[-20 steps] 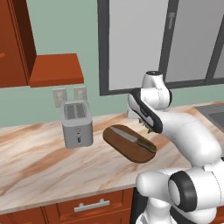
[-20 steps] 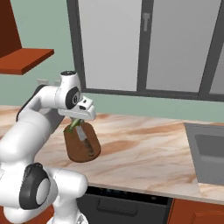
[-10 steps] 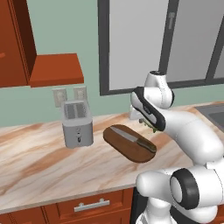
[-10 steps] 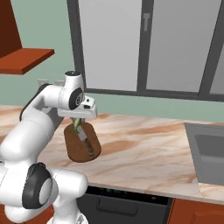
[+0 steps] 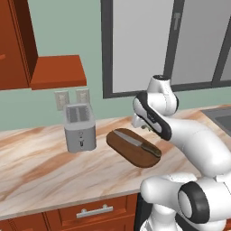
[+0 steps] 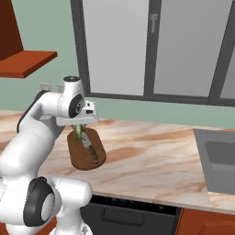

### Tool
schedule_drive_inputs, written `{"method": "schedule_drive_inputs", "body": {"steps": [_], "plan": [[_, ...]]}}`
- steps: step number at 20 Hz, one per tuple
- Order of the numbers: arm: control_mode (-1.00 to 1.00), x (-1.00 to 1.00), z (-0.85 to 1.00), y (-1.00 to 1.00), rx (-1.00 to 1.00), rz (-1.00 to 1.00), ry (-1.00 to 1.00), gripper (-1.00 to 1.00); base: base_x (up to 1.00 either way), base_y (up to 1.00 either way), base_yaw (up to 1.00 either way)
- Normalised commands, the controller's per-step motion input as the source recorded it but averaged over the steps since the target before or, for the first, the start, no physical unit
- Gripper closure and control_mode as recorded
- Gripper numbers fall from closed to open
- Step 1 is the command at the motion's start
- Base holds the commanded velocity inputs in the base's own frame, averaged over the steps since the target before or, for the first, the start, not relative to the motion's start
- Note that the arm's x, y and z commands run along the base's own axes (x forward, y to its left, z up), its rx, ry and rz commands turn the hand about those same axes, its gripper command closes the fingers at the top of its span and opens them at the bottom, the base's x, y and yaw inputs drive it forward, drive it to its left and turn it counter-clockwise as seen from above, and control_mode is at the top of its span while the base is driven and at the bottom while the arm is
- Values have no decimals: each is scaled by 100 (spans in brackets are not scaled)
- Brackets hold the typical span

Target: Pick up the knife from the drawer and place it on the cutting board. Then place the meat from the plate to the cutting board.

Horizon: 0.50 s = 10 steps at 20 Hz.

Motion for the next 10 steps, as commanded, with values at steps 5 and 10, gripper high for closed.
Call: {"method": "schedule_drive_inputs", "body": {"steps": [5, 10], "plan": [[-100, 0, -2, 17, 1, 19, 6, 100, 0, 0, 0], [-100, 0, -17, 3, 0, 13, 0, 100, 0, 0, 0]]}}
